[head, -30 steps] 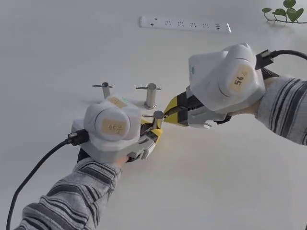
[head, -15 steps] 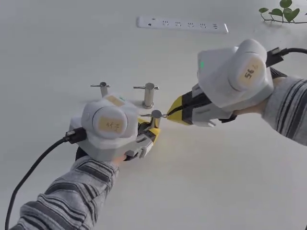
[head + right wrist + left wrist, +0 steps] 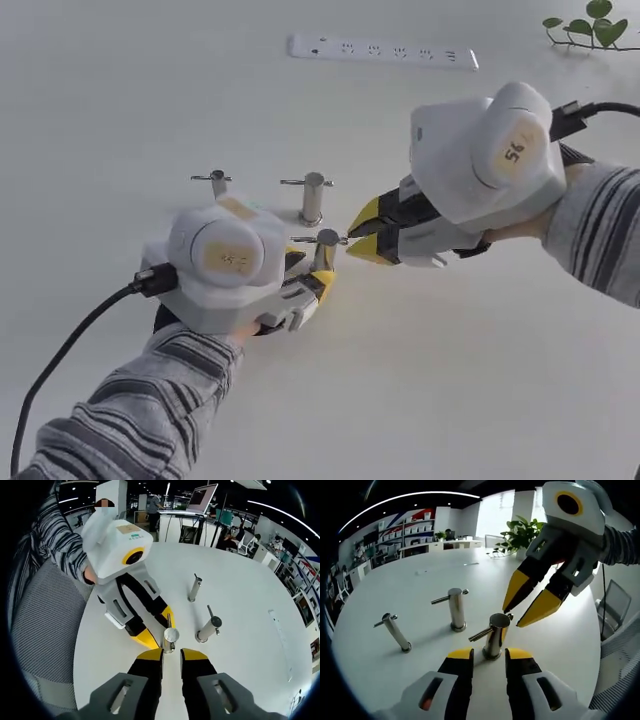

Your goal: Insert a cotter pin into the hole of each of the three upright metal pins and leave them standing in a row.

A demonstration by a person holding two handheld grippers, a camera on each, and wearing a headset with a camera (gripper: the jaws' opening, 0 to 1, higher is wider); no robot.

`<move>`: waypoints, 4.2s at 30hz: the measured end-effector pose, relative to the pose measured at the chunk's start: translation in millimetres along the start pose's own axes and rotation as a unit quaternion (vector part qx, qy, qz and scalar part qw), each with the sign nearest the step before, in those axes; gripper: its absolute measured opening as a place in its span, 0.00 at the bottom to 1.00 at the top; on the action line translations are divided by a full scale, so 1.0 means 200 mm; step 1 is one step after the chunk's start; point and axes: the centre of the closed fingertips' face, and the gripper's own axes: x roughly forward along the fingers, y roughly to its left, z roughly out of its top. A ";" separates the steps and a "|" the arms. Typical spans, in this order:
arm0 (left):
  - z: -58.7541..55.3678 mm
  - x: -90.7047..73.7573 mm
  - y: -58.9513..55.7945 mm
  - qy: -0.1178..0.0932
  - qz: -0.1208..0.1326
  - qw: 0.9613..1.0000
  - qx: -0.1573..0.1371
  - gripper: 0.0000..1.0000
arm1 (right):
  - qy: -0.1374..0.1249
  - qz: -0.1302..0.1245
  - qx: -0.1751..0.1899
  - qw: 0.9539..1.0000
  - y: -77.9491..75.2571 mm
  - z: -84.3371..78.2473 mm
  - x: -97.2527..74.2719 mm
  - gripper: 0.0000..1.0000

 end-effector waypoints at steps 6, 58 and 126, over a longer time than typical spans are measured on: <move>0.00 -0.05 0.01 -0.005 -0.004 1.000 0.008 0.33 | -0.019 0.004 0.042 0.999 -0.02 0.03 0.04 0.14; 0.08 -0.45 0.12 -0.042 0.017 0.999 0.011 0.86 | -0.017 -0.016 0.085 0.996 -0.21 -0.13 -0.02 0.08; 0.17 -0.50 0.26 -0.048 0.054 0.997 -0.035 0.98 | -0.048 -0.105 0.198 0.973 -0.33 -0.18 -0.19 0.41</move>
